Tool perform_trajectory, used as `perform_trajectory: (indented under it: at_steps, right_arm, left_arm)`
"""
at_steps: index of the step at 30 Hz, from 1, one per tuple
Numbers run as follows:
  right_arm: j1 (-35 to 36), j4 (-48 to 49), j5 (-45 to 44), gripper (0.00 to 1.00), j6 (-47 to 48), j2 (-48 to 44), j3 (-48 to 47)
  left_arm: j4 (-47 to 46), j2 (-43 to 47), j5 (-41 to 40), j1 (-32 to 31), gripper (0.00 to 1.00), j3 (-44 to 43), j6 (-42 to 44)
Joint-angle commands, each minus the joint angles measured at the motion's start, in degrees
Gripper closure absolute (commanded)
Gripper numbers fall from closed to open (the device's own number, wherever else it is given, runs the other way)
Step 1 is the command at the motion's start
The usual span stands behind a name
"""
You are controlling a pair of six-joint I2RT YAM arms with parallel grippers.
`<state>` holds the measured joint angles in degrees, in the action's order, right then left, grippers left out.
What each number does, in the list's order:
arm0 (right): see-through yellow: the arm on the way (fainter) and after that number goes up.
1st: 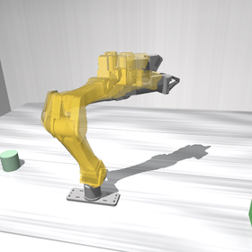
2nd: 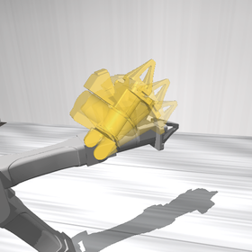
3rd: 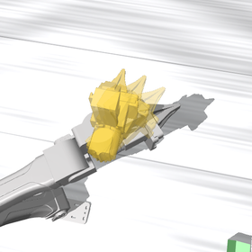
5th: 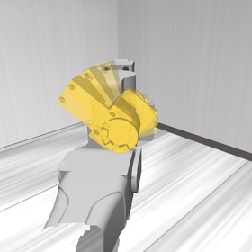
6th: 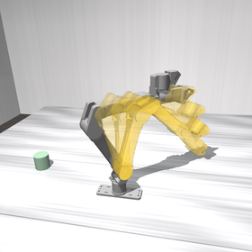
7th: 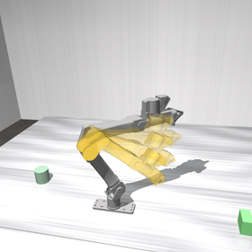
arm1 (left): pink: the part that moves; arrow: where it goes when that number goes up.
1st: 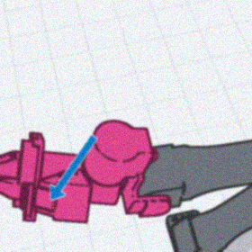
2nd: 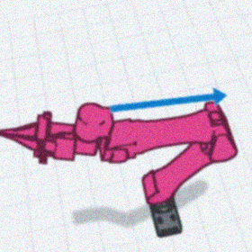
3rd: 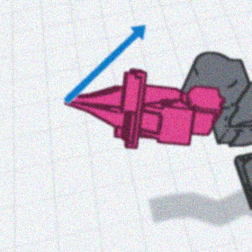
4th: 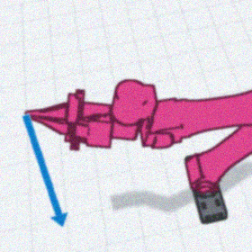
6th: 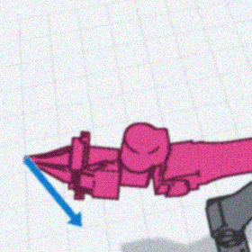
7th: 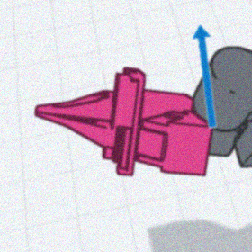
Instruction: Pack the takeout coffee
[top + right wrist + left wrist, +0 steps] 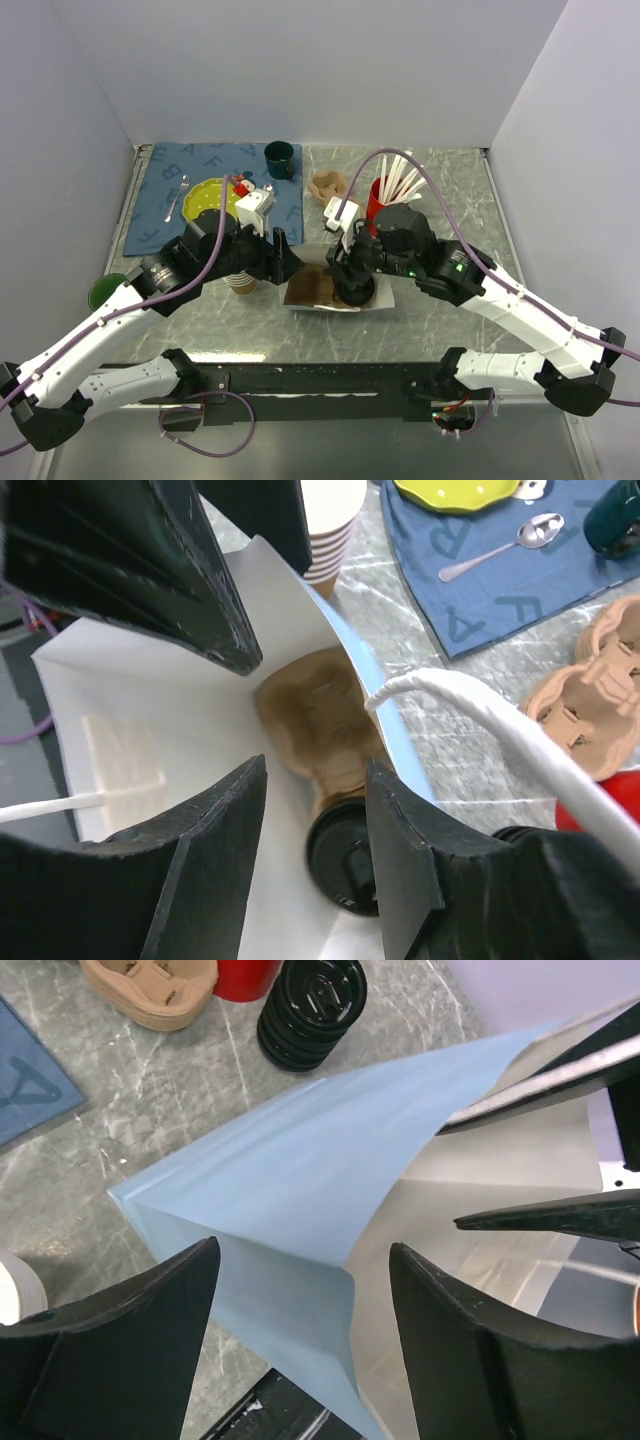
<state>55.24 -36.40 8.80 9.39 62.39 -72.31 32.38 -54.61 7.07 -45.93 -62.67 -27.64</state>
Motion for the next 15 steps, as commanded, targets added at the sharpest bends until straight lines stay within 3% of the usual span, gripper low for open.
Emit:
perform_trajectory:
  at_steps: [1,5,15]
  right_arm:
    - [-1.8,-0.7,3.6,0.49,-2.0,1.2,-3.2]
    - [-2.6,0.7,4.3,0.5,-1.8,1.4,-1.8]
    - [-4.3,0.5,6.5,0.5,-1.4,2.4,-2.0]
  left_arm:
    - [-2.4,0.4,-2.5,0.1,0.25,-1.6,1.8]
    - [-2.8,0.2,-2.9,0.1,0.27,-1.2,2.5]
    - [-4.0,1.9,-0.1,0.2,0.45,0.4,0.5]
